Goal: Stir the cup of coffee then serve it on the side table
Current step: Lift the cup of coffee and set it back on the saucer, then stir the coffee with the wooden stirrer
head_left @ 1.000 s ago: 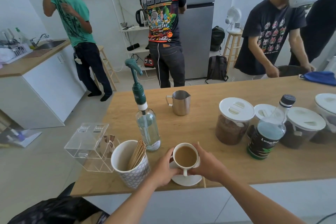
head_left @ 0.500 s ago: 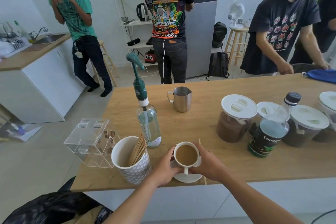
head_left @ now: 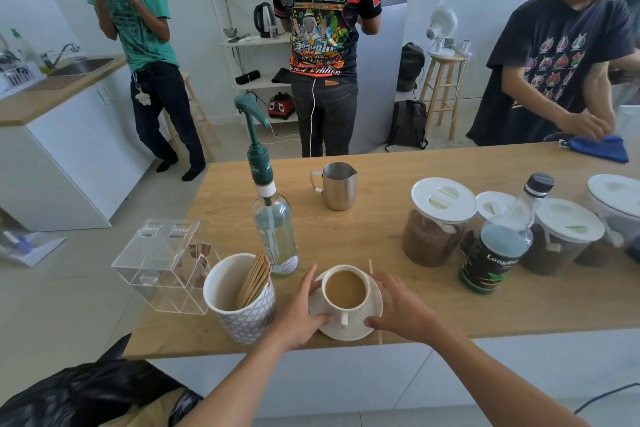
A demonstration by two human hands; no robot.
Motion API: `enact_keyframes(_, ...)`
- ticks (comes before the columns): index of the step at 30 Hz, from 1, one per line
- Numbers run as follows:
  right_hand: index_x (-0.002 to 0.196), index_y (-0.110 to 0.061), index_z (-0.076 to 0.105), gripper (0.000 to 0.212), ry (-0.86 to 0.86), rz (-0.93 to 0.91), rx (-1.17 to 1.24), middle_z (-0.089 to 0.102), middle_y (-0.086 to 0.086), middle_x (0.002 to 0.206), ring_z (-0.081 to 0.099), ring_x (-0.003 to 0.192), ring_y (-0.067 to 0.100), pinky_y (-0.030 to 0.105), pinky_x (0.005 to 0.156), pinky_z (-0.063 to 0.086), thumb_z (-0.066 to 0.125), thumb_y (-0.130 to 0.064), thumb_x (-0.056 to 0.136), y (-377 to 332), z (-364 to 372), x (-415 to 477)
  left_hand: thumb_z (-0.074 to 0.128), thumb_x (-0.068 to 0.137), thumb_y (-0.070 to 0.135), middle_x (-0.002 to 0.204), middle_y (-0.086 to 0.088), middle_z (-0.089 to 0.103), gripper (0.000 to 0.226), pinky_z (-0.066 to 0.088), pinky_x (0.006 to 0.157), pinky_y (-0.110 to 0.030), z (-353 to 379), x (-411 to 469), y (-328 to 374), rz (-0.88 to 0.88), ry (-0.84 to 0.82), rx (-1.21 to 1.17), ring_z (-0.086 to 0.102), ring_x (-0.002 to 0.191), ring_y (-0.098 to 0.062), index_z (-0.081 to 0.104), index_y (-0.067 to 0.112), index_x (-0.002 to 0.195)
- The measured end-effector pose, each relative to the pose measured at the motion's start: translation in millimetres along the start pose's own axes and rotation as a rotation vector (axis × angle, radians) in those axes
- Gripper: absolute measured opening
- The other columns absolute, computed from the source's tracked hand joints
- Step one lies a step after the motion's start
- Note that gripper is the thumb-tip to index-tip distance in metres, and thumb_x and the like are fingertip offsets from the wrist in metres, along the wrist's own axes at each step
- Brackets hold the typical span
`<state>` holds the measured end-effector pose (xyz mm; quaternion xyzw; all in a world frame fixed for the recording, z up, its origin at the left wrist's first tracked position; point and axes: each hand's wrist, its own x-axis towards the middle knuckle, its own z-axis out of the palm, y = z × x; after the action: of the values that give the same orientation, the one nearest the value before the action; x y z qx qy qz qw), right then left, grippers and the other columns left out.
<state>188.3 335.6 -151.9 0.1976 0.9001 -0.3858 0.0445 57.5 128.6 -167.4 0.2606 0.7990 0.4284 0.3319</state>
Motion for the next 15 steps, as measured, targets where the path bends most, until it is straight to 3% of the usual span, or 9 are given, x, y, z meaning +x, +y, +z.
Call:
enact_keyframes(4,0.139,-0.030,0.045,0.067,-0.011,0.013,-0.077,0.041,-0.011,0.141,0.047,0.119,0.009,0.020,0.091,0.044,0.075,-0.033,0.080,18,-2,-8,0.059,0.092,0.017,0.154,0.019,0.030,0.076,0.023,0.112,-0.023,-2,-2,-8,0.033,0.126,0.060,0.025,0.143,-0.003,0.020,0.041,0.153)
enact_keyframes(7,0.137,-0.031,0.048,0.046,-0.028,-0.040,-0.196,0.043,-0.007,0.141,0.052,0.113,0.009,0.023,0.096,0.048,0.060,-0.024,0.094,25,2,-16,0.049,0.098,0.025,0.159,0.017,0.024,0.063,0.017,0.114,-0.023,2,-1,-14,0.076,0.209,0.161,0.019,0.147,-0.005,0.021,0.036,0.153)
enact_keyframes(12,0.139,-0.032,0.044,0.047,-0.044,-0.129,-0.419,0.047,-0.006,0.128,0.054,0.099,0.007,0.023,0.085,0.056,0.060,-0.020,0.096,32,12,-24,0.035,0.104,0.040,0.166,0.005,0.008,0.063,0.008,0.124,-0.037,15,-1,-28,0.092,0.158,0.348,0.003,0.152,-0.012,0.005,0.025,0.157)
enact_keyframes(15,0.132,-0.034,0.049,0.035,0.001,-0.177,-0.478,0.050,-0.006,0.122,0.054,0.096,0.008,0.027,0.078,0.057,0.056,-0.024,0.099,33,14,-28,0.030,0.104,0.041,0.166,-0.001,0.006,0.064,0.003,0.124,-0.036,21,-1,-36,0.104,0.183,0.442,-0.002,0.152,-0.014,0.003,0.018,0.157)
